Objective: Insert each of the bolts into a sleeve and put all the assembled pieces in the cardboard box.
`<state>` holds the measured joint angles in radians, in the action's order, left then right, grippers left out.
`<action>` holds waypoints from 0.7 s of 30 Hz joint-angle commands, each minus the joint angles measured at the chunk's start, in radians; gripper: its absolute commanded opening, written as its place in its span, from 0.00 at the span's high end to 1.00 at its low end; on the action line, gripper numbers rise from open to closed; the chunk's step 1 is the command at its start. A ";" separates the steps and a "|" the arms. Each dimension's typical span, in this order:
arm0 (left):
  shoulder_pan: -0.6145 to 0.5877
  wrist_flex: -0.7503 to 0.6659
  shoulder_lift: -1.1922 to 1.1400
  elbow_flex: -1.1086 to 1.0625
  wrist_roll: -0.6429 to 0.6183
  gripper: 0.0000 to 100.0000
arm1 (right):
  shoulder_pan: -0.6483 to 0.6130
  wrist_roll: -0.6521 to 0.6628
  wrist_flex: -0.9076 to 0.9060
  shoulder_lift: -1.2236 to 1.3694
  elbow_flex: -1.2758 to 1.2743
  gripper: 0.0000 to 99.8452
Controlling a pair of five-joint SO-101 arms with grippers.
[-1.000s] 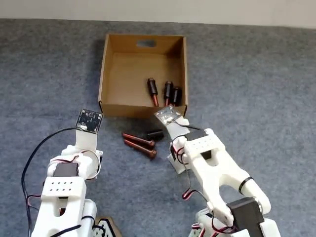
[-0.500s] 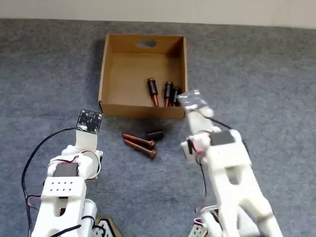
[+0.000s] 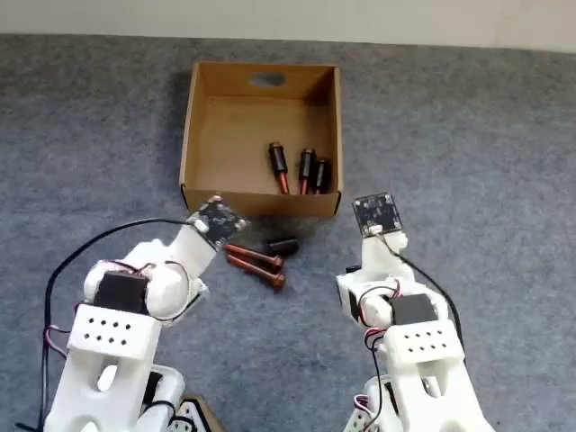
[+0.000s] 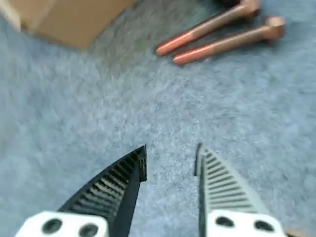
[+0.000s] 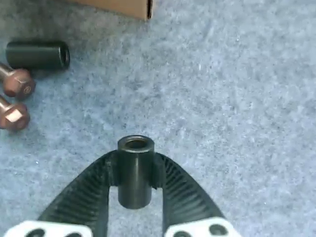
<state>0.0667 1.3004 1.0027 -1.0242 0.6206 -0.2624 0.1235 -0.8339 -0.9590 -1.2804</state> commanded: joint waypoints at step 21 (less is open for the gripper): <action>0.209 -0.249 -0.676 0.317 0.046 0.80 | 0.125 -0.006 -0.050 -0.030 -0.002 0.99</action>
<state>0.2309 1.1009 0.3429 -0.7495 0.6605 -0.1826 0.1235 -0.8600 -0.9666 -1.2973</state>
